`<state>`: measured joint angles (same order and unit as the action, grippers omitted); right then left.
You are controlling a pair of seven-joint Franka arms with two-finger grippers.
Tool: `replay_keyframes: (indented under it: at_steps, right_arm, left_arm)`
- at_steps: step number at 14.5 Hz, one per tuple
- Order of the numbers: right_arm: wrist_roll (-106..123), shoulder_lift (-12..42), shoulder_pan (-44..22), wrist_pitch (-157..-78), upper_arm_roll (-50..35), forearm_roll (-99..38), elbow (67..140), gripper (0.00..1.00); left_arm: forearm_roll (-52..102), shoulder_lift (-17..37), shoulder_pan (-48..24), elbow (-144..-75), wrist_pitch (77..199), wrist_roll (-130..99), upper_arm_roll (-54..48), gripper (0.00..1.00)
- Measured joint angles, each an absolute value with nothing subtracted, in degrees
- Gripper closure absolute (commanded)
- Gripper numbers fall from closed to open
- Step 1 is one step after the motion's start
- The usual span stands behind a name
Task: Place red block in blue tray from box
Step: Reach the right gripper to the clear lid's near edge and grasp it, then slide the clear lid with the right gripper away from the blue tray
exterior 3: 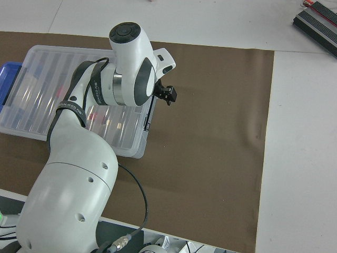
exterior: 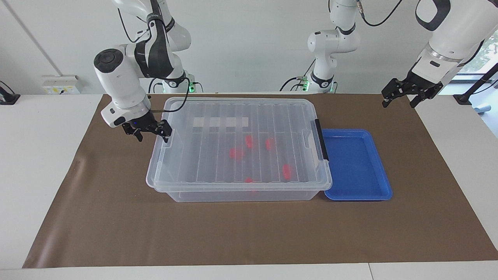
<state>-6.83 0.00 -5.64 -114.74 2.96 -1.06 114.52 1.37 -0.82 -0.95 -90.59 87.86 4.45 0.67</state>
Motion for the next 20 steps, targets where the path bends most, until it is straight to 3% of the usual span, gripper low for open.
replay_keyframes:
  at_steps: [20]
  right_arm:
    - [11.7, -0.33, 4.23, -115.06, 3.06, -0.98, 114.77, 0.0]
  left_arm:
    - [1.37, -0.82, -0.95, -90.59, 87.86, 4.45, 0.67, 0.0]
